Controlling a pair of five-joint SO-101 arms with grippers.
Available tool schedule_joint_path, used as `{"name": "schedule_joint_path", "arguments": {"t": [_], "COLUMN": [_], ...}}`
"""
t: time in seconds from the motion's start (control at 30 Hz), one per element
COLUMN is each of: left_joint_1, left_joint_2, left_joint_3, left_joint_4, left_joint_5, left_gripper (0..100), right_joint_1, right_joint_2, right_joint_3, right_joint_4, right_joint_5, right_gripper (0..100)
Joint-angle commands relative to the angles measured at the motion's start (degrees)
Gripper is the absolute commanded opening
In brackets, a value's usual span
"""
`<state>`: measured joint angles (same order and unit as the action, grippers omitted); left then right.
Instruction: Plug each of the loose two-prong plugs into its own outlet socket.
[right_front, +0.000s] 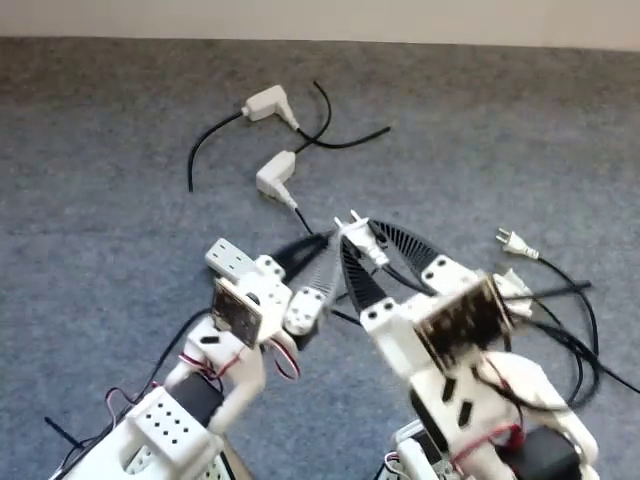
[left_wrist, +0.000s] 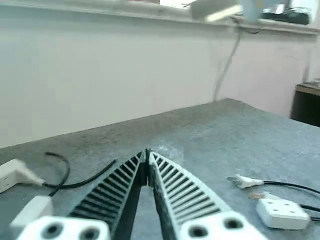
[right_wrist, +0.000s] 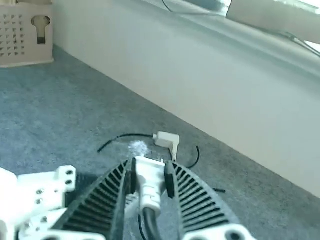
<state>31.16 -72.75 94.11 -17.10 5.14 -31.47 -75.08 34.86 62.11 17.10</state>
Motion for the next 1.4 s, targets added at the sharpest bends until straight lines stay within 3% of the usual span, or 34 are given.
{"name": "schedule_joint_path", "arguments": {"t": [0.0, 0.17, 0.33, 0.57, 0.7, 1.03, 1.23, 1.37], "left_joint_1": [-15.6, -40.6, -59.7, -73.5, -80.4, -85.3, -84.9, -80.7], "left_joint_2": [-0.6, -0.6, -0.6, 0.0, 0.0, 0.0, 0.0, 0.0], "left_joint_3": [2.7, 3.2, 3.2, 3.1, 3.1, 3.0, 1.5, -2.2], "left_joint_4": [-0.8, 8.9, 17.5, 21.5, 23.3, 24.9, 27.4, 37.7], "left_joint_5": [0.1, 0.2, 0.2, 0.4, 5.9, 7.8, 7.9, 8.0], "left_gripper": [1, 1, 1, 1, 1, 1, 1, 1], "right_joint_1": [3.7, 4.3, 0.7, -8.0, -12.4, -14.2, -14.2, -14.2], "right_joint_2": [6.5, 15.8, 21.9, 29.7, 37.8, 63.1, 77.5, 86.8], "right_joint_3": [-2.5, -2.6, -2.6, -5.2, -9.0, -22.6, -42.7, -60.0], "right_joint_4": [-1.4, 0.7, 0.7, 0.6, 0.4, -3.8, 8.6, 18.7], "right_joint_5": [0.4, 0.3, -1.1, -6.0, -6.5, -2.5, -2.1, -2.1], "right_gripper": [0.9, 0.9, 0.9, 0.9, 0.9, 0.8, 0.8, 0.8]}}
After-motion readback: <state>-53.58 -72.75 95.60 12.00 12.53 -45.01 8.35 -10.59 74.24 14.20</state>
